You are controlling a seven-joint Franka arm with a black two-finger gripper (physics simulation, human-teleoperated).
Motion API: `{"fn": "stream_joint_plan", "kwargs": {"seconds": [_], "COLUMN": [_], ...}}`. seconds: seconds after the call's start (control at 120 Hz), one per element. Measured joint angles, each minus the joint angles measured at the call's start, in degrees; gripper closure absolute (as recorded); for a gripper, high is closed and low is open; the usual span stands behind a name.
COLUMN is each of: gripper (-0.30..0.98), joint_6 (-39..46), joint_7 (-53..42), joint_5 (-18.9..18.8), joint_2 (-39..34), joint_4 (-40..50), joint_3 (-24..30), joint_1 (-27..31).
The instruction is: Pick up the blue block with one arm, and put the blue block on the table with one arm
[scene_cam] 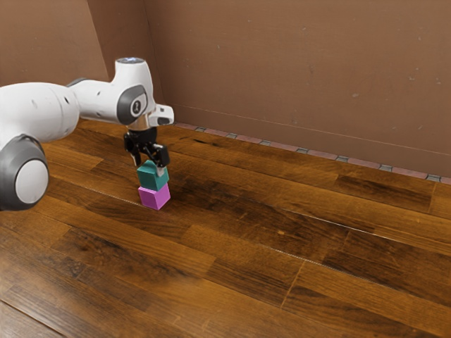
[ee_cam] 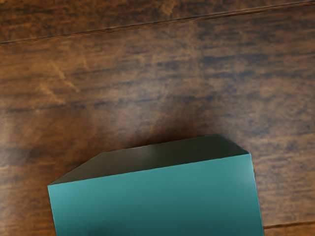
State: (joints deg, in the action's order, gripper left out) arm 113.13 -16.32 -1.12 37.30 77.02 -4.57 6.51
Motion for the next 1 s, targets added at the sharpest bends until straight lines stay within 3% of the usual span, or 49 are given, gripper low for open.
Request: {"fn": "stream_joint_plan", "kwargs": {"seconds": [0.6, 0.775, 1.0], "gripper": [0.00, 0.21, 0.30], "joint_6": [-0.1, -0.3, -0.4], "joint_7": [-1.3, -1.5, -1.5], "joint_5": [1.1, 1.4, 1.2], "joint_2": [4.4, 4.4, 3.9], "joint_4": [-3.7, -3.7, -3.7], "joint_3": [0.0, 0.0, 0.0], "joint_1": [0.1, 0.5, 0.5]}}
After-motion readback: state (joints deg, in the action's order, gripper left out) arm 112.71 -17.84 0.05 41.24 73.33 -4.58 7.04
